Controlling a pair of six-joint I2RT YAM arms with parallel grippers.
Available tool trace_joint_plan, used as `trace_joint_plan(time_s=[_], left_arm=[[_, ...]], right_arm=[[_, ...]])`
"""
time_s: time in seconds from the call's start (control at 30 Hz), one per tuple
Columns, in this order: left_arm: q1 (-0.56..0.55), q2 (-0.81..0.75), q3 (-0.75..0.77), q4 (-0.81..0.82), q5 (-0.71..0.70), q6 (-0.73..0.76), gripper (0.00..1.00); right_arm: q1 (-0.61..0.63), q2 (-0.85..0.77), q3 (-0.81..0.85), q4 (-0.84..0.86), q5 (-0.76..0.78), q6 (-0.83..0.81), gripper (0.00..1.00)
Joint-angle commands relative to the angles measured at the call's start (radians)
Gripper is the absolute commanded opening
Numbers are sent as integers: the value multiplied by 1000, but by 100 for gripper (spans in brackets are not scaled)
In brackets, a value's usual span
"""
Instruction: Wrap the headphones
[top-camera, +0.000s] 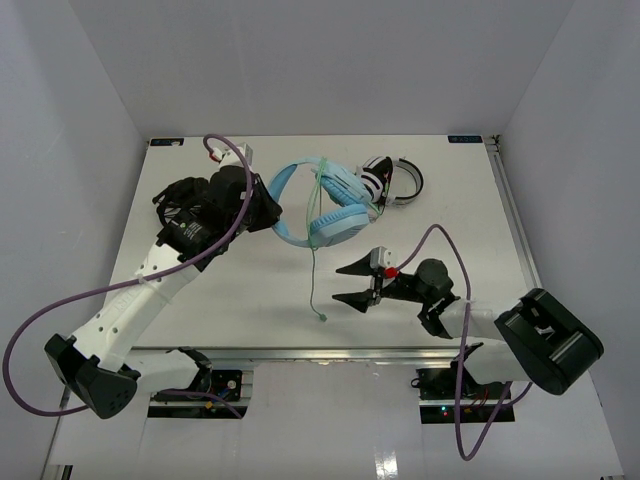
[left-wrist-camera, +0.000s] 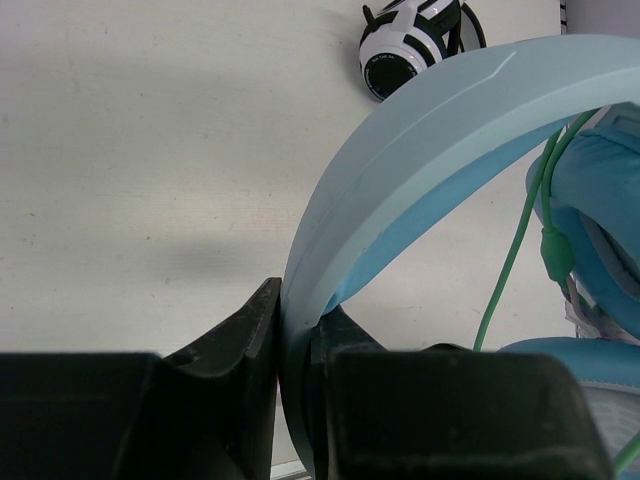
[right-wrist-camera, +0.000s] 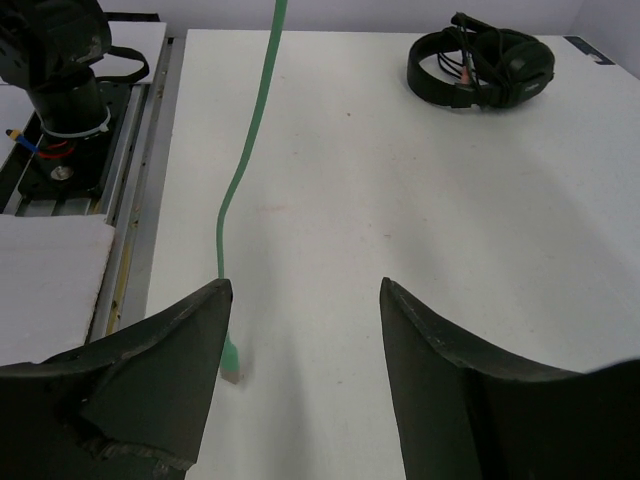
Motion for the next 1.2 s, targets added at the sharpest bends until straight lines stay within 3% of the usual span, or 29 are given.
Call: trace_joint_plan(time_s=[0.0,0.7,1.17], left_arm=[[5,-43,66,33,19,-47,0],[5,-70,62,37,30,-52,0],[5,-70,35,56,25,-54,0]], right_arm=[[47,82,63,104,-29,-49,71],[86,421,127,248,-10,-62,69],[86,582,148,405,-21,-9,58]])
